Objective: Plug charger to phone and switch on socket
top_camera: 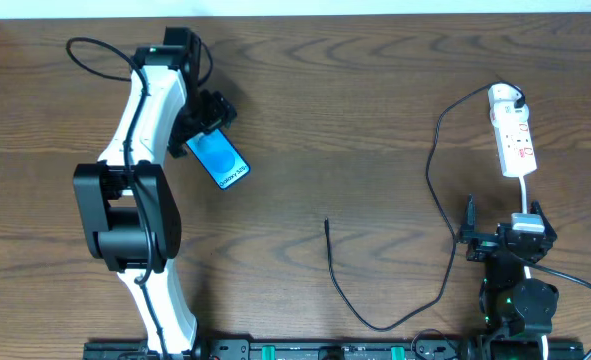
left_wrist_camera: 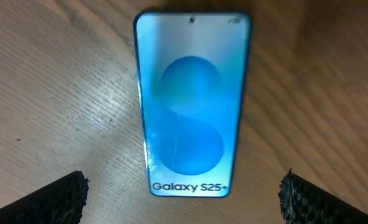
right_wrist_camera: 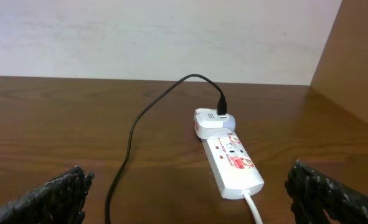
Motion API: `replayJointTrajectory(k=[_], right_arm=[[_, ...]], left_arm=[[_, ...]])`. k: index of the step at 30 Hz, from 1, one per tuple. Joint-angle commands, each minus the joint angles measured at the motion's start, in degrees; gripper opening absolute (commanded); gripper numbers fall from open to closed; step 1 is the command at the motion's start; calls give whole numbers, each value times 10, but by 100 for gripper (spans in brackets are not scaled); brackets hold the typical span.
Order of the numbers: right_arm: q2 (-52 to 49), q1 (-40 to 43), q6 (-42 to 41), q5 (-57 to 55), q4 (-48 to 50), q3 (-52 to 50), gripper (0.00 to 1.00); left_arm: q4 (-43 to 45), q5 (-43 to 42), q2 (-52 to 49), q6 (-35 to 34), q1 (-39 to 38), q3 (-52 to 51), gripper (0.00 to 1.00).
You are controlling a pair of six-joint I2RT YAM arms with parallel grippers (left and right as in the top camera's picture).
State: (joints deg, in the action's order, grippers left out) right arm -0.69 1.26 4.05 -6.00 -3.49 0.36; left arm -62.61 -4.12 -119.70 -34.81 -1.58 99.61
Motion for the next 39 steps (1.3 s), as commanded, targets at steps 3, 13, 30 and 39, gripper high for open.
replayJointTrajectory(k=[3,13,30,39], right_arm=[[3,-2,7,0,-2,0,99],[3,-2,7,0,-2,0,99],[3,-2,7,0,-2,0,99],[3,-2,7,0,-2,0,99]], left_arm=[[25,7,-9,17,2,-41,98],[97,2,-9,17,2,-97,98],[158,1,-9,17,2,-133,98],[170,1,-9,17,-10,-133,98]])
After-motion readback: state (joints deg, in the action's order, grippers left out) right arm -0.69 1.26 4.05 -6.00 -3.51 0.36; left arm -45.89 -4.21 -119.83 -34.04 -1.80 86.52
